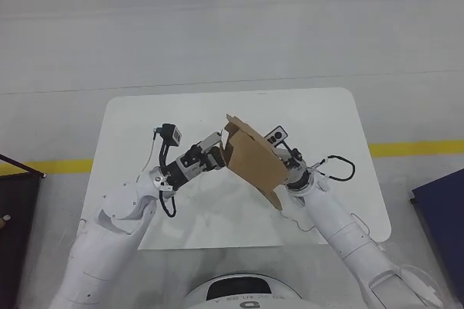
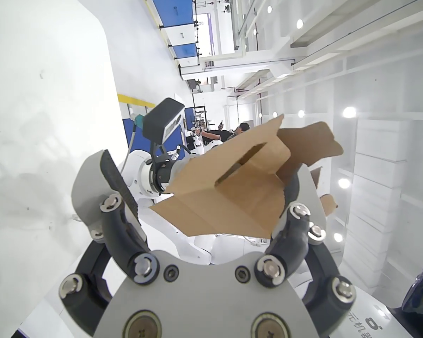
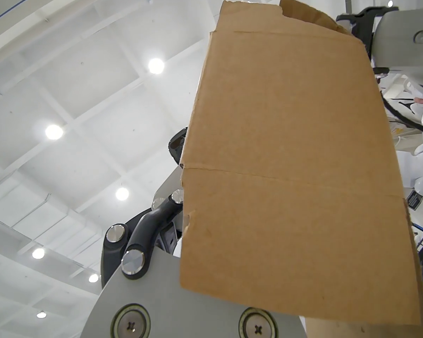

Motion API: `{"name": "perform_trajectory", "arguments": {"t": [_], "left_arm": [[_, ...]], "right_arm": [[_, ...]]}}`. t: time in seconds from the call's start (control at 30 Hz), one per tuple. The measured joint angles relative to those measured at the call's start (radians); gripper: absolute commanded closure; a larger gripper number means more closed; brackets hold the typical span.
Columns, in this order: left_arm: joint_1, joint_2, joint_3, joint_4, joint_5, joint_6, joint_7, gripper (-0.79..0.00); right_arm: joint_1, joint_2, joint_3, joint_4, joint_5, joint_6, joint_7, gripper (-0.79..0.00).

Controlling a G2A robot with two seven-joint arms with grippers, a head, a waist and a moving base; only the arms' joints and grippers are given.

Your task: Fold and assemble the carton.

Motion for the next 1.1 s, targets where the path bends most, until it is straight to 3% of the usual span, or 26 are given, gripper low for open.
{"name": "perform_trajectory", "arguments": {"t": [0.67, 0.93, 1.1], "left_arm": [[-0.002, -0.003, 0.008, -0.001, 0.032, 0.014, 0.011, -0.785], [0.068, 0.008, -0.076, -0.038, -0.002, -0.038, 0.006, -0.785], [0.105, 0.011, -0.08, -0.077, 0.017, -0.045, -0.007, -0.785]], "right_arm": [[0.016, -0.013, -0.037, 0.023, -0.07, -0.008, 0.0, 0.0], [0.016, -0.011, 0.002, 0.052, -0.057, -0.02, 0.0, 0.0], [0.015, -0.011, 0.011, 0.068, -0.067, -0.025, 0.0, 0.0]]}}
